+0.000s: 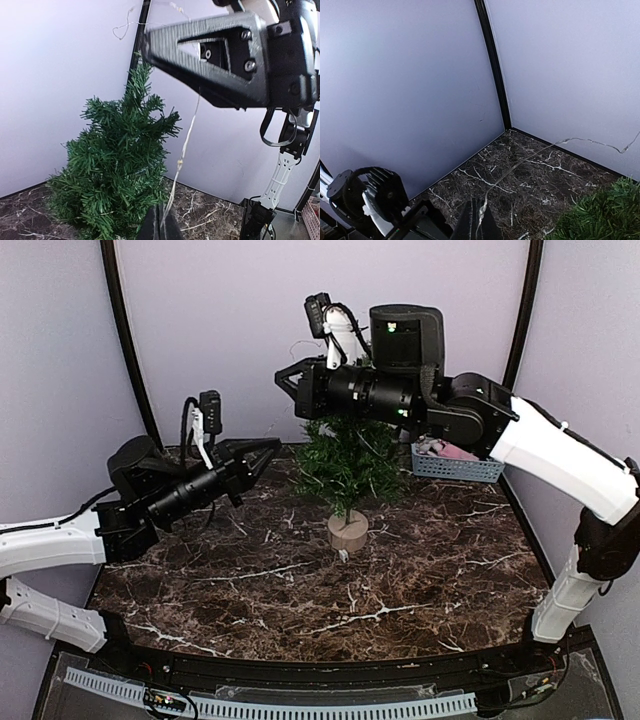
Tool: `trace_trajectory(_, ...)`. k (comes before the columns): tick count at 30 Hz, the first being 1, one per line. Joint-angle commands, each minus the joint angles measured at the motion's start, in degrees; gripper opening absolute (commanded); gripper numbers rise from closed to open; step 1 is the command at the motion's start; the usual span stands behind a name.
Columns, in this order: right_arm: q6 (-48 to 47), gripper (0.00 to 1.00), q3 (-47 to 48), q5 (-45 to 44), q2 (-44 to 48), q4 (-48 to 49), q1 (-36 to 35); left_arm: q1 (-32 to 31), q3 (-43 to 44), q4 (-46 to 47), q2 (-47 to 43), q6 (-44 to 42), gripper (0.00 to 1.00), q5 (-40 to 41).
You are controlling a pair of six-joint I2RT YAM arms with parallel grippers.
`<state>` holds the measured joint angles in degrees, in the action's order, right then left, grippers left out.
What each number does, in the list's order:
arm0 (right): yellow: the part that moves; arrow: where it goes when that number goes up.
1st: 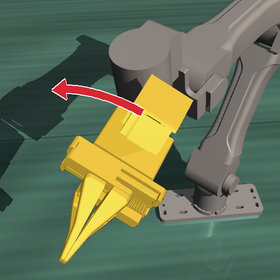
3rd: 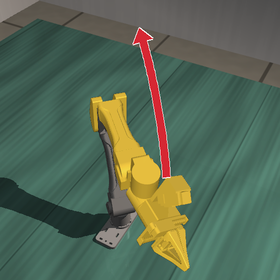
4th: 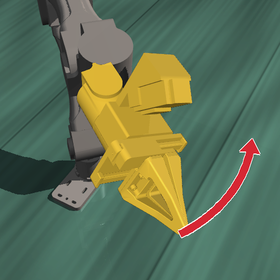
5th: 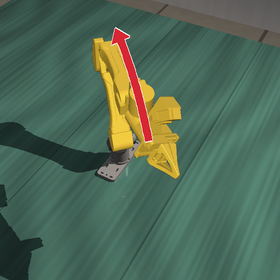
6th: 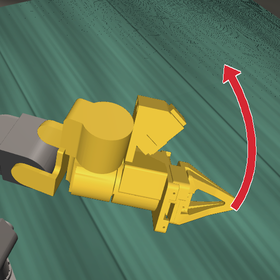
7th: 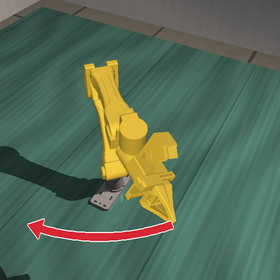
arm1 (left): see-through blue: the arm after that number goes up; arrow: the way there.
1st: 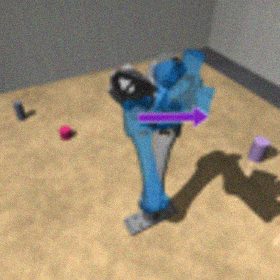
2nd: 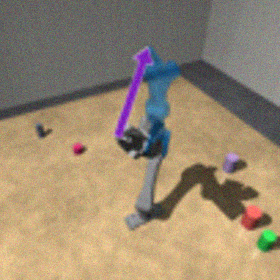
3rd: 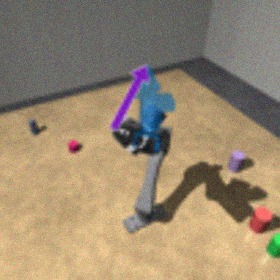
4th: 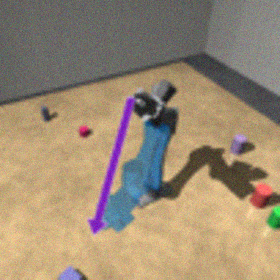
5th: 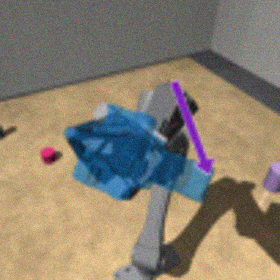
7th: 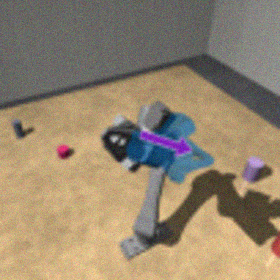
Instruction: Decorate the small christmas tree
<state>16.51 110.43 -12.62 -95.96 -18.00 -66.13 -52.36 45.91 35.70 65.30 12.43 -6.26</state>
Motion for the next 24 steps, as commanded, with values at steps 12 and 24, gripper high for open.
trace_trajectory(12,-3.5,0.00,2.4,-1.8,-0.2,-0.2,-0.4,-0.2,6.7,-30.8,-15.7,-7.1,0.00,18.9)
trace_trajectory(24,-8.4,0.00,14.7,-9.0,-6.7,-3.2,1.7,6.3,23.1,-47.2,-7.0,-7.5,0.00,22.2)
